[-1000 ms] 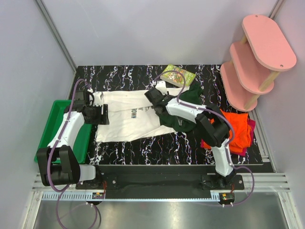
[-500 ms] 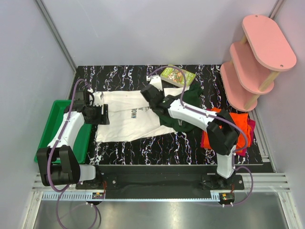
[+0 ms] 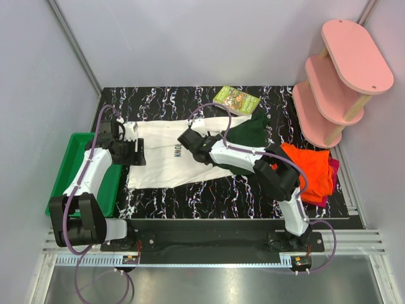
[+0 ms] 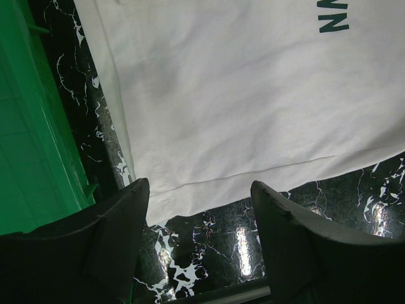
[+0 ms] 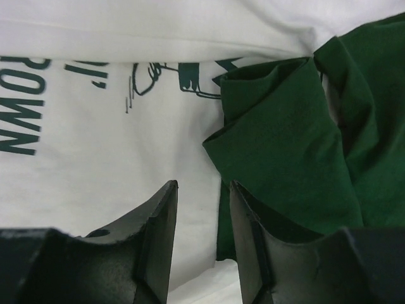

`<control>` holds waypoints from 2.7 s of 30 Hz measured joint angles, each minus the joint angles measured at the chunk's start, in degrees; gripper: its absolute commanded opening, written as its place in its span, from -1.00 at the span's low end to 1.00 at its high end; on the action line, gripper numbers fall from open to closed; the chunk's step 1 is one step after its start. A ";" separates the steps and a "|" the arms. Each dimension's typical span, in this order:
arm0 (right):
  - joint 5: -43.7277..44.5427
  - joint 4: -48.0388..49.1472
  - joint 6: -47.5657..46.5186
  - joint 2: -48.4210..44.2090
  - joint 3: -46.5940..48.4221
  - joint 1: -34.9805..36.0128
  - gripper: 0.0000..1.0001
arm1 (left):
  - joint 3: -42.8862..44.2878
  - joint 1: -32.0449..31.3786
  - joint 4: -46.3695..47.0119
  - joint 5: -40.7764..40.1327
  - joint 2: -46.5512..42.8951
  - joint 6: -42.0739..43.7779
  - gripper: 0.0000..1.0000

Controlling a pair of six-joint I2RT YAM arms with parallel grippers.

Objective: Fold and stack the t-shirts
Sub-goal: Fold the tshirt

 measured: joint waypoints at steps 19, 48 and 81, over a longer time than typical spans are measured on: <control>3.26 -3.45 0.92 4.98 2.54 -2.36 -0.17 | 0.00 0.00 -0.02 0.09 -0.02 0.00 0.40; 3.30 -4.07 0.92 5.95 3.87 -2.89 -0.16 | 0.00 0.00 -0.02 0.09 -0.02 -0.02 0.40; 2.01 -3.30 0.63 9.57 6.56 -2.71 -0.90 | 0.00 0.00 -0.02 0.09 1.29 -0.02 0.40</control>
